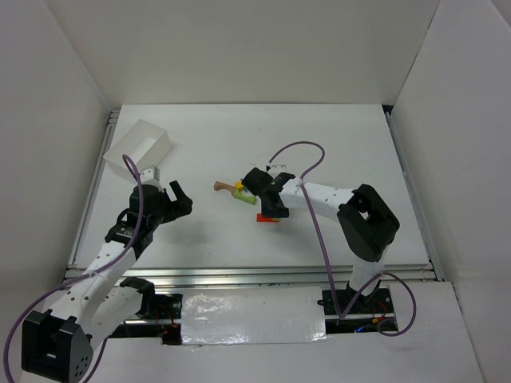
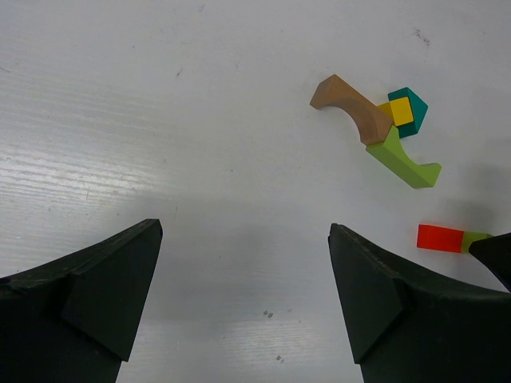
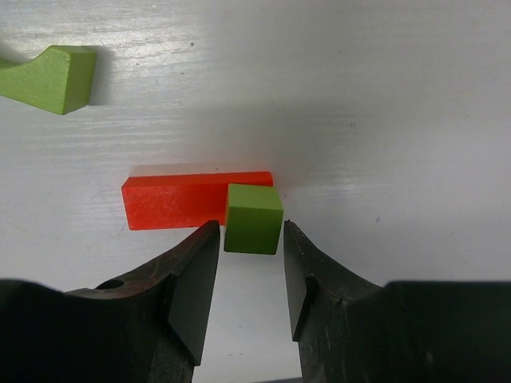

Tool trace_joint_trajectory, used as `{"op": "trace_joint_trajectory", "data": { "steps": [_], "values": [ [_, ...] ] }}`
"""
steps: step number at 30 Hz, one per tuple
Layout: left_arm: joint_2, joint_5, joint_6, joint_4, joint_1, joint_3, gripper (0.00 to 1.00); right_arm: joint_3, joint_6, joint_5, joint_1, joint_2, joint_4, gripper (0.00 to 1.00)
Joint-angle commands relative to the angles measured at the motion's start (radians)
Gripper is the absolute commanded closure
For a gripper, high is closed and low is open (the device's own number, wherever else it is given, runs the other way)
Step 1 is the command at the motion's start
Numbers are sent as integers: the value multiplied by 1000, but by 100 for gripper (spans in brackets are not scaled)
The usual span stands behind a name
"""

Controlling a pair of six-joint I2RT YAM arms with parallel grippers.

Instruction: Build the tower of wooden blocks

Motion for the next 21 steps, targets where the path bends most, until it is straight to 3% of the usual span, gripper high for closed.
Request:
{"op": "trace_joint_trajectory", "data": {
  "steps": [1,21],
  "values": [
    [-14,11,14,36,-4,-9,1,13,-23,34,9,-46,28,55],
    [-13,19,17,40,-6,-9,1,4,-52,25,9,-49,54,59]
  ]
}}
